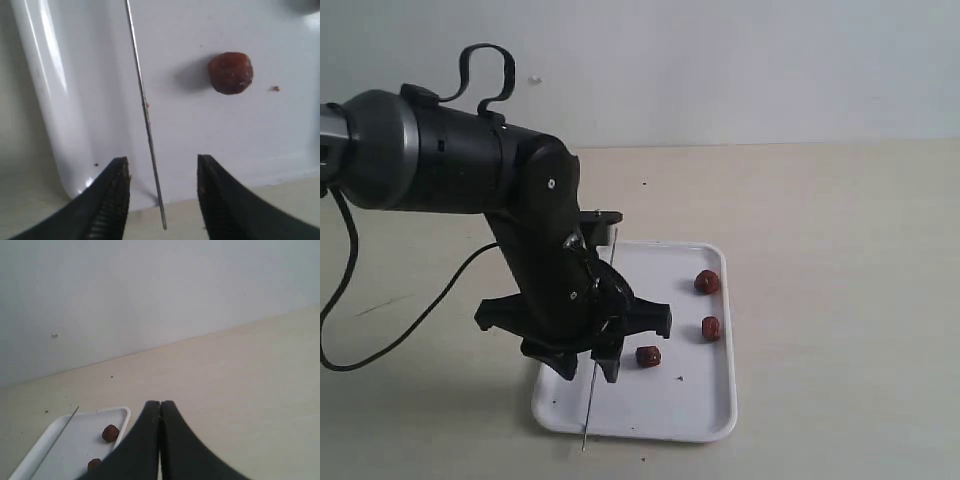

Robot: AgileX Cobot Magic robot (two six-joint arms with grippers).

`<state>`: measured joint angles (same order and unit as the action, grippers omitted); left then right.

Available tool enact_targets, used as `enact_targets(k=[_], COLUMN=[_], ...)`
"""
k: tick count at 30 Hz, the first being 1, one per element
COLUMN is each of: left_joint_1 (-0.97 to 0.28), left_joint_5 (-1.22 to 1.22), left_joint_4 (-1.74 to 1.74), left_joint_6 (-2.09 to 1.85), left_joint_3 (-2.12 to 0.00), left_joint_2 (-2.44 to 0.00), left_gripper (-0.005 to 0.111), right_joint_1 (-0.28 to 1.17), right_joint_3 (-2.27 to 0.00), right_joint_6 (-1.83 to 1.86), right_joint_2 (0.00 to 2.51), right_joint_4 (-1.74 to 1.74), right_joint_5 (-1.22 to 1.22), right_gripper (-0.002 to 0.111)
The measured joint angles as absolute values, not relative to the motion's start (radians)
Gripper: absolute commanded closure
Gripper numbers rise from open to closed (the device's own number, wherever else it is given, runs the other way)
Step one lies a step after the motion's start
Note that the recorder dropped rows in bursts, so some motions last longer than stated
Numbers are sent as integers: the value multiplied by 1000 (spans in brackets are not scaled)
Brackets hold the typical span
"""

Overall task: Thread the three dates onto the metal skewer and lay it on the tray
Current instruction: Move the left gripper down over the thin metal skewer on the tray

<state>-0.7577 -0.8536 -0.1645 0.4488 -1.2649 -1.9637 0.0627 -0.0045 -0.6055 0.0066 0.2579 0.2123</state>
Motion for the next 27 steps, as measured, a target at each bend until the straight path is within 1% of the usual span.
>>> enact_targets(k=[9, 19, 27], left_joint_1=[-758, -758, -758], left_joint_5=[-781, -777, -777], left_joint_4=[-128, -119, -93], left_joint_6=[451, 451, 451], left_joint_3=[-1267, -1267, -1271], left_joint_2=[-1995, -2058, -2058], left_gripper=[62, 62, 62], right_joint_1=[63, 63, 63], right_joint_3=[-5, -5, -5], right_joint_6=[-605, -605, -605], right_joint_2=[7, 7, 7], right_joint_4=[258, 258, 258], right_joint_5=[213, 213, 213], right_gripper=[108, 108, 108])
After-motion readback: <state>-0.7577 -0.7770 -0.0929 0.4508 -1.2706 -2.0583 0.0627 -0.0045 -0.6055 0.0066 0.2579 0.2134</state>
